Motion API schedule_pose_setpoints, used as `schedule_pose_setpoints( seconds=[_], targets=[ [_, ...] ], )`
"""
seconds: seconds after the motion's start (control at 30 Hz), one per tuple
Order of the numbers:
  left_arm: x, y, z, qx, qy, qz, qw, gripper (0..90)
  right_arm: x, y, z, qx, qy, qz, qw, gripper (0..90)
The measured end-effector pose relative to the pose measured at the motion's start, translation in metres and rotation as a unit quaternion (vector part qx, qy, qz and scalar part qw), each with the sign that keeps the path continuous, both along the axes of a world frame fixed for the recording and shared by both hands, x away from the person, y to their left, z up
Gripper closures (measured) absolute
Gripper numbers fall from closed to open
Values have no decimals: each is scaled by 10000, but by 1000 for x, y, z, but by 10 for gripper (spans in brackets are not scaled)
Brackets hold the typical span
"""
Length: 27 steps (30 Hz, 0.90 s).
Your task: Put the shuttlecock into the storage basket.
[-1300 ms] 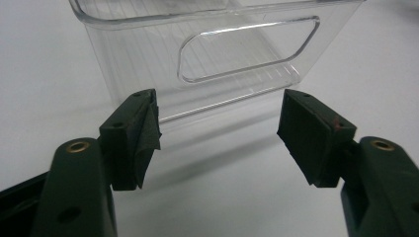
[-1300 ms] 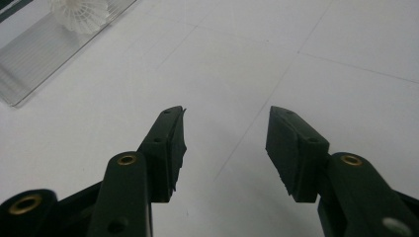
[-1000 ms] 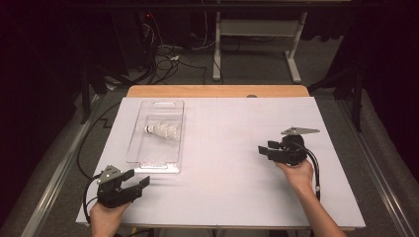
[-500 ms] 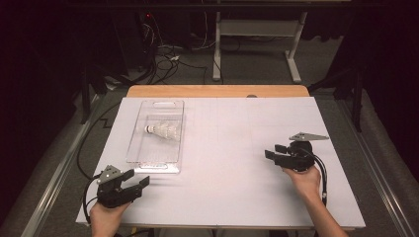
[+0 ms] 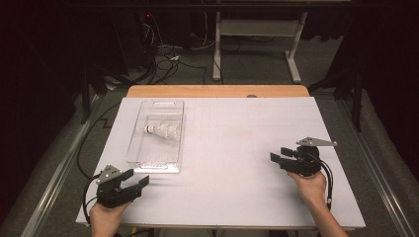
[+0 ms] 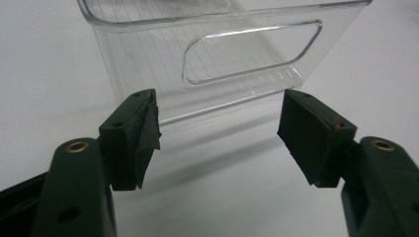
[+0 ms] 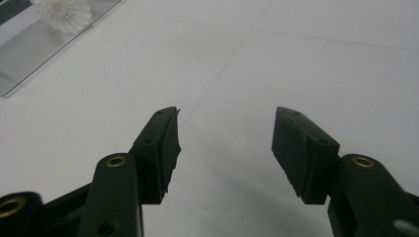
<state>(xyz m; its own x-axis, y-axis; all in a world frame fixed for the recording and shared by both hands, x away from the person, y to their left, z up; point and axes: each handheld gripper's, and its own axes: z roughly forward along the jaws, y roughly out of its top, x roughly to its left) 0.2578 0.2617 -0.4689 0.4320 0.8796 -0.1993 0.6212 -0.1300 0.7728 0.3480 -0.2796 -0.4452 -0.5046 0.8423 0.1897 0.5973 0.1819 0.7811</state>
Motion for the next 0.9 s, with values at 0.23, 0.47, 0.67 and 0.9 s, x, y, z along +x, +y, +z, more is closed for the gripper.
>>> schedule_pose_setpoints(
  seconds=[0.23,0.47,0.67,0.9],
  targets=[
    [0,0,0,-1,-4,-3,10000,330,-6,-8,-5,100,-24,-159,9998,435],
    [0,0,0,0,-6,5,10000,330,-12,-16,-5,149,-76,-242,9996,428],
    [0,0,0,1,0,1,10000,330,-18,-22,-7,178,-78,-306,9993,418],
    [-1,0,0,1,-14,14,10000,330,-23,-26,-10,167,-72,-319,9993,411]
  ],
)
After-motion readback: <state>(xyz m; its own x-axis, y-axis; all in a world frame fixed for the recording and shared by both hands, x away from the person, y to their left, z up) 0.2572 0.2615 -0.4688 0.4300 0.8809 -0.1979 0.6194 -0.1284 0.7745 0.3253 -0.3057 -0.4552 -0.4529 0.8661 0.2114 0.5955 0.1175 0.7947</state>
